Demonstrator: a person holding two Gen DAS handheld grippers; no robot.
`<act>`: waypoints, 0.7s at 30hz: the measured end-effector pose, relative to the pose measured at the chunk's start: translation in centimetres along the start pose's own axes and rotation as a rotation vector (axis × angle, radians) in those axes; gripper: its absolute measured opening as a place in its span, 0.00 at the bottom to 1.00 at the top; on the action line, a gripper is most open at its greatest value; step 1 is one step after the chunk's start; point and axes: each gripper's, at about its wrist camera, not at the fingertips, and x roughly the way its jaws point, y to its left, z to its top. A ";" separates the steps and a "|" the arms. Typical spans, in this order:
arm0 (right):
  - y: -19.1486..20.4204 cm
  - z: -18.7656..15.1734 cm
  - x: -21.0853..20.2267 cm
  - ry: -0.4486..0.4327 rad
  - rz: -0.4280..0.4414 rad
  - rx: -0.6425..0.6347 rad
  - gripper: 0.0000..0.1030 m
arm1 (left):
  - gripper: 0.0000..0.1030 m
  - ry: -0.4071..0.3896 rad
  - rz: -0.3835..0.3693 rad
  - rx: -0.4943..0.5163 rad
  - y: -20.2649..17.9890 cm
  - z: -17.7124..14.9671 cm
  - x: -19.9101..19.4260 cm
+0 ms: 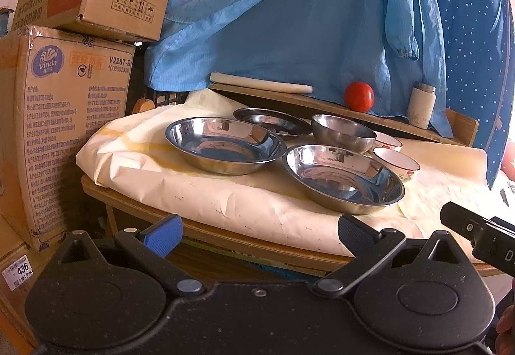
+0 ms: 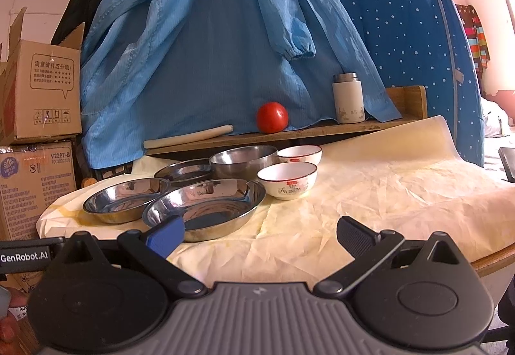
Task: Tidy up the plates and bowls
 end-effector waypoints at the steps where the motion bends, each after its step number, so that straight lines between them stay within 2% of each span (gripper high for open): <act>1: 0.0 0.0 0.0 0.001 0.000 0.001 1.00 | 0.99 0.001 0.001 0.000 0.0 0.0 0.0; 21: -0.1 -0.1 -0.1 0.000 0.002 0.007 1.00 | 0.99 0.006 0.001 -0.001 0.1 -0.1 0.2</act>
